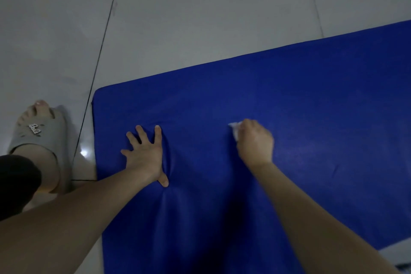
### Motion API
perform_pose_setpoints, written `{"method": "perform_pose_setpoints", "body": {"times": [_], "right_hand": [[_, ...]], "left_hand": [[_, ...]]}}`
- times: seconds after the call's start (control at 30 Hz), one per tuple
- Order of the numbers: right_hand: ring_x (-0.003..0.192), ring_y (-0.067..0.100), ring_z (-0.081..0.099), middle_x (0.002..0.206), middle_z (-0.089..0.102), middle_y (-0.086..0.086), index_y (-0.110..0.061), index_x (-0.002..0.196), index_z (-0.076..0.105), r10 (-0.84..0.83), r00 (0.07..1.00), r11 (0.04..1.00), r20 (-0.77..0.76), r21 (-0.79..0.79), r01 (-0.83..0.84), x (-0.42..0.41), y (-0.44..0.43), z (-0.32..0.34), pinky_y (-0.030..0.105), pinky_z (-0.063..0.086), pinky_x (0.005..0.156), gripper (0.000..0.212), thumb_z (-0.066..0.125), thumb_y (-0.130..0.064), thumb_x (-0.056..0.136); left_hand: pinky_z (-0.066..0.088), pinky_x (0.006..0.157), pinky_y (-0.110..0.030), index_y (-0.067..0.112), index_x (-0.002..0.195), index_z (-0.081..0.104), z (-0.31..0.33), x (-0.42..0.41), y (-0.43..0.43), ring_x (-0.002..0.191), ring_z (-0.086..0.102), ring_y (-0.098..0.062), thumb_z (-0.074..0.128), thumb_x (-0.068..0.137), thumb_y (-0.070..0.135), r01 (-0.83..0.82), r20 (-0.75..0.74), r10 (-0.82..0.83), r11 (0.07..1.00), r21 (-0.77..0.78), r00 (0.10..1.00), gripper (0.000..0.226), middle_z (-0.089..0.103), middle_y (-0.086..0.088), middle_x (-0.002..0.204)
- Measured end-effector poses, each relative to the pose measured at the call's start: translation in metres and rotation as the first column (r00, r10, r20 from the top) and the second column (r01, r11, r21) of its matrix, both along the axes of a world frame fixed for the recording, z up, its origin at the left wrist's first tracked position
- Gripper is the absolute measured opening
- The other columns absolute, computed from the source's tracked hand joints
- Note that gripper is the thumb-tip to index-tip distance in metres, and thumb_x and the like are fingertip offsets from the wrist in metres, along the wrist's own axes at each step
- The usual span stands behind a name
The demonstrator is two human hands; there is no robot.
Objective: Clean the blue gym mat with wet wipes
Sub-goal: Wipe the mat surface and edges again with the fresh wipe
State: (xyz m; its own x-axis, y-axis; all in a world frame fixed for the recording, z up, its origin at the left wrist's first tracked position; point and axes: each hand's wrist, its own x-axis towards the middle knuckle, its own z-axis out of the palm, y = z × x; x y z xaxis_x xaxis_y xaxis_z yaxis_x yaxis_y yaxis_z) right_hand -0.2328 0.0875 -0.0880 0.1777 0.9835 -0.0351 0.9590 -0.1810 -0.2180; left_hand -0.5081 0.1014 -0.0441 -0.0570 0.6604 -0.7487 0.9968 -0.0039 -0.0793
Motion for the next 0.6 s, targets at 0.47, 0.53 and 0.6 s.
{"method": "perform_pose_setpoints", "body": {"times": [0.47, 0.53, 0.6], "right_hand": [[0.052, 0.015, 0.050, 0.062, 0.055, -0.003, -0.017, 0.089, 0.054, -0.304, 0.891, 0.950, -0.338, -0.031, 0.312, 0.073, 0.010, 0.009, 0.026, 0.031, 0.047, 0.013, 0.056, -0.026, 0.098], [0.049, 0.009, 0.048, 0.060, 0.056, -0.005, -0.018, 0.080, 0.057, -0.304, 0.842, 0.944, -0.445, -0.022, 0.329, 0.061, 0.006, 0.011, 0.025, 0.035, 0.048, 0.020, 0.054, -0.027, 0.098], [0.051, 0.008, 0.047, 0.062, 0.056, -0.005, -0.017, 0.072, 0.056, -0.290, 0.801, 0.945, -0.523, -0.025, 0.326, 0.047, 0.004, 0.011, 0.028, 0.037, 0.050, 0.028, 0.049, -0.028, 0.097]], "left_hand": [[0.022, 0.116, -0.070, 0.020, 0.149, -0.040, 0.004, 0.005, 0.002, 0.148, -0.017, -0.053, 0.097, 0.050, 0.054, 0.024, -0.039, -0.025, 0.999, -0.029, 0.999, 0.172, -0.037, -0.028, 0.156], [0.022, 0.116, -0.069, 0.020, 0.149, -0.039, 0.004, 0.005, 0.002, 0.148, -0.016, -0.053, 0.097, 0.050, 0.055, 0.028, -0.047, -0.029, 0.999, -0.025, 0.998, 0.172, -0.036, -0.028, 0.156], [0.023, 0.116, -0.069, 0.019, 0.150, -0.039, 0.004, 0.004, 0.002, 0.148, -0.016, -0.053, 0.097, 0.050, 0.055, 0.027, -0.052, -0.028, 0.999, -0.020, 0.998, 0.173, -0.036, -0.029, 0.156]]}}
